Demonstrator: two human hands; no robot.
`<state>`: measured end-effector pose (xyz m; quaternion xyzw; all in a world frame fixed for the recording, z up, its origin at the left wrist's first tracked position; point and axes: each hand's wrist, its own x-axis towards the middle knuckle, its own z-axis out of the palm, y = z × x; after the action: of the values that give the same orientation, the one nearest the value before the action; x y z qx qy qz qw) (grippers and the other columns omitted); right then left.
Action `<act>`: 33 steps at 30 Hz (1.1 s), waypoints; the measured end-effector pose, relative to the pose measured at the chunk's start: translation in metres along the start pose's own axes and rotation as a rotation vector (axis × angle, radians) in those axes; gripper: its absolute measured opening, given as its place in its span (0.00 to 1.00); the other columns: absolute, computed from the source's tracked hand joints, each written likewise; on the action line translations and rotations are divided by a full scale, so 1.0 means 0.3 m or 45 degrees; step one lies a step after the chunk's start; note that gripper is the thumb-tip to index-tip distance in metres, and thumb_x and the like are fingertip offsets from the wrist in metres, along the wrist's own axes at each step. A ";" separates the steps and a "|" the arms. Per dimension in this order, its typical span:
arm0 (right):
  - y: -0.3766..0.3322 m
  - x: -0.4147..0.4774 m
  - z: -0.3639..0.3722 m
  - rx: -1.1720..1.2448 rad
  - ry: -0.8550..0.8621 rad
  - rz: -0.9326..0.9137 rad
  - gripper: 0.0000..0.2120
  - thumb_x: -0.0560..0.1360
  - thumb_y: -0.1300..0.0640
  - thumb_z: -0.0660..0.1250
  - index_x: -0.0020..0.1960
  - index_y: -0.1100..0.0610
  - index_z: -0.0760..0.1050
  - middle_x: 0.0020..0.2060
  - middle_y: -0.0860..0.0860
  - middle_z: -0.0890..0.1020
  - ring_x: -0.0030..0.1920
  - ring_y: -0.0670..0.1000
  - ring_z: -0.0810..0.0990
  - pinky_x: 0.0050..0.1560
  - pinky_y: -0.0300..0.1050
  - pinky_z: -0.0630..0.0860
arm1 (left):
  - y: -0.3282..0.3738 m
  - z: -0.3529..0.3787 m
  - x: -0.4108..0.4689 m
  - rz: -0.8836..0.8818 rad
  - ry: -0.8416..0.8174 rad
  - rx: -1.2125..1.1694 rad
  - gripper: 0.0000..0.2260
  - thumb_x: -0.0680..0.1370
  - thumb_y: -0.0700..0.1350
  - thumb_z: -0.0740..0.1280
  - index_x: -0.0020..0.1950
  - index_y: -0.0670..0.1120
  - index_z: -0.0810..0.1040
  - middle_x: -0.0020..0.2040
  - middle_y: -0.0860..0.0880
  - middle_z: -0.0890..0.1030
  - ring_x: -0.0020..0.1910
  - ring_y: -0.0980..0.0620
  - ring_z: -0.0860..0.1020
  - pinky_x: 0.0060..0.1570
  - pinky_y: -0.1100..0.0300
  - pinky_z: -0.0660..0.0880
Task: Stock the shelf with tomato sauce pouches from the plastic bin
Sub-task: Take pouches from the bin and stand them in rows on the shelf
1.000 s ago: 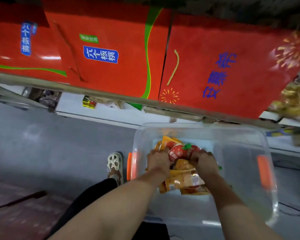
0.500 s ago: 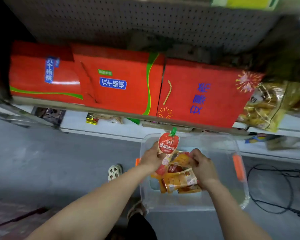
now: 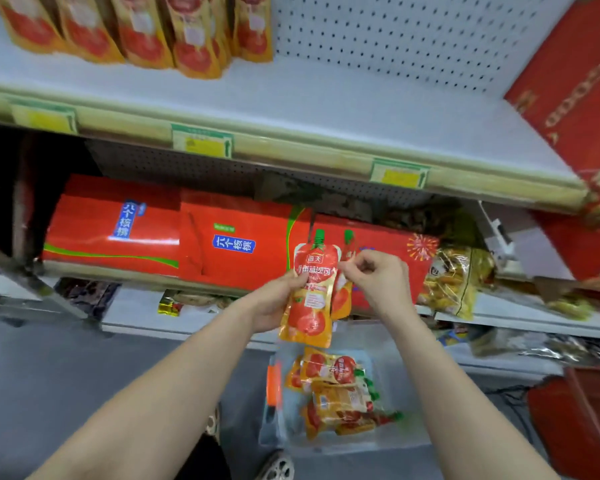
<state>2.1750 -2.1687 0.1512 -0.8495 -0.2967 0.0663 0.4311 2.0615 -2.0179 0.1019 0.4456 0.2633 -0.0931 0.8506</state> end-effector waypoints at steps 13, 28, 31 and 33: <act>-0.524 0.181 -0.203 0.499 -0.032 -0.416 0.10 0.68 0.61 0.79 0.42 0.53 0.78 0.38 0.47 0.80 0.33 0.44 0.77 0.35 0.39 0.75 | 0.463 0.074 -0.227 0.597 -0.300 -0.131 0.15 0.80 0.47 0.59 0.60 0.42 0.79 0.53 0.43 0.83 0.50 0.47 0.83 0.53 0.50 0.80; -0.771 0.630 -0.010 0.688 -0.159 -0.017 0.03 0.76 0.62 0.72 0.48 0.59 0.83 0.39 0.51 0.85 0.34 0.45 0.83 0.38 0.39 0.81 | 0.949 -0.159 -0.297 1.243 0.428 0.178 0.08 0.80 0.43 0.66 0.58 0.47 0.76 0.52 0.49 0.83 0.50 0.53 0.83 0.49 0.55 0.80; -0.786 0.754 0.035 0.757 -0.070 -0.009 0.06 0.76 0.63 0.71 0.52 0.62 0.83 0.41 0.53 0.85 0.36 0.47 0.82 0.38 0.39 0.80 | 1.036 -0.243 -0.281 1.310 0.640 0.231 0.03 0.78 0.42 0.69 0.50 0.49 0.77 0.46 0.51 0.84 0.43 0.57 0.83 0.43 0.61 0.79; -0.791 0.844 0.065 0.751 -0.045 0.004 0.08 0.76 0.64 0.71 0.55 0.64 0.82 0.43 0.54 0.85 0.37 0.47 0.83 0.37 0.36 0.79 | 1.083 -0.285 -0.260 1.337 0.694 0.226 0.04 0.77 0.42 0.69 0.49 0.50 0.77 0.46 0.52 0.83 0.42 0.60 0.83 0.41 0.64 0.78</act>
<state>2.2680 -1.9058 0.3585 -0.6868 -0.2707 0.1650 0.6540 2.0919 -1.7646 0.3339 0.5934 0.2077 0.4359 0.6440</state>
